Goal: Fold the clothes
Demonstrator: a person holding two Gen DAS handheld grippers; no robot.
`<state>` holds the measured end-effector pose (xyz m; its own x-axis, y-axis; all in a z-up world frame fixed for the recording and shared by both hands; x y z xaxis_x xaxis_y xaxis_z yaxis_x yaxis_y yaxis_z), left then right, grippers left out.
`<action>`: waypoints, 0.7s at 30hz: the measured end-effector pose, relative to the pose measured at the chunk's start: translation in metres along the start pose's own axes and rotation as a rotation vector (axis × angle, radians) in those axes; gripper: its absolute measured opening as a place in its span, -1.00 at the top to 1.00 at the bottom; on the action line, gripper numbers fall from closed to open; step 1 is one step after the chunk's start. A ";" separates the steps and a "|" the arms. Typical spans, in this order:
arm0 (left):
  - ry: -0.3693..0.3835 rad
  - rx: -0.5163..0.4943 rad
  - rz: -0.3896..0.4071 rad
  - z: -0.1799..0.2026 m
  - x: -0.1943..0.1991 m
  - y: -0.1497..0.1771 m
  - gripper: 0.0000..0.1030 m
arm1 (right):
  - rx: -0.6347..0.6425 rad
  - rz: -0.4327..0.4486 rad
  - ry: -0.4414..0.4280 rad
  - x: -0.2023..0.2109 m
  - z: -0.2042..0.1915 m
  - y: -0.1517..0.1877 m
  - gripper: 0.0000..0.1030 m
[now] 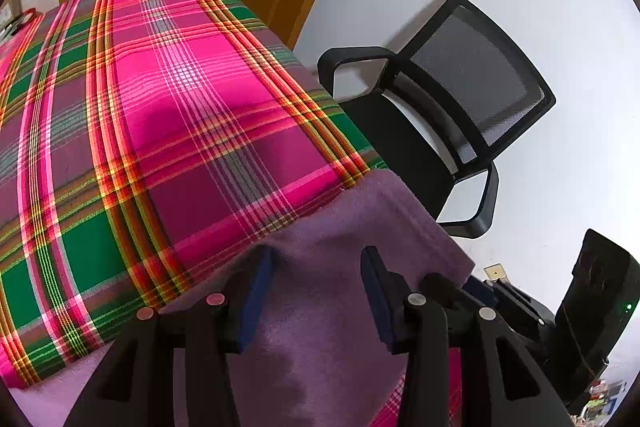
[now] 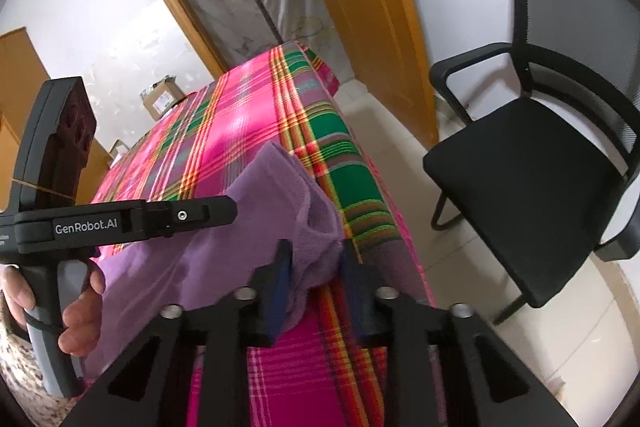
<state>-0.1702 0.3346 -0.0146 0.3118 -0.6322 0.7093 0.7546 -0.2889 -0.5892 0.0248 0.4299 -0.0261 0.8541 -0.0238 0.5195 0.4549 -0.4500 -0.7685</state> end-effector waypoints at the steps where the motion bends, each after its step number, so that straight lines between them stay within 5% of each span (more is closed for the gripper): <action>1: 0.007 0.014 -0.003 -0.002 0.000 0.000 0.10 | 0.011 0.005 -0.003 0.001 -0.002 -0.001 0.71; 11: 0.140 0.228 -0.032 -0.023 0.014 0.004 0.11 | 0.199 0.133 -0.012 0.021 -0.037 -0.007 0.73; 21: 0.272 0.399 0.034 -0.045 0.049 0.007 0.11 | 0.441 0.243 -0.026 0.040 -0.089 -0.002 0.73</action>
<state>-0.1754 0.2695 -0.0012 0.2175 -0.8170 0.5341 0.9259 -0.0005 -0.3778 0.0356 0.3507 0.0291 0.9519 -0.0562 0.3012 0.3009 -0.0142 -0.9535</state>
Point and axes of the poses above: each gripper's, at about its wrist camera, not at the fingertips, and x roughly against the way its jaws point, z to its right, y to its underside, the point moved 3 cm from there along -x, roughly the way its jaws point, and after that the axes turned 12 degrees about z, right-handed, at the moved point
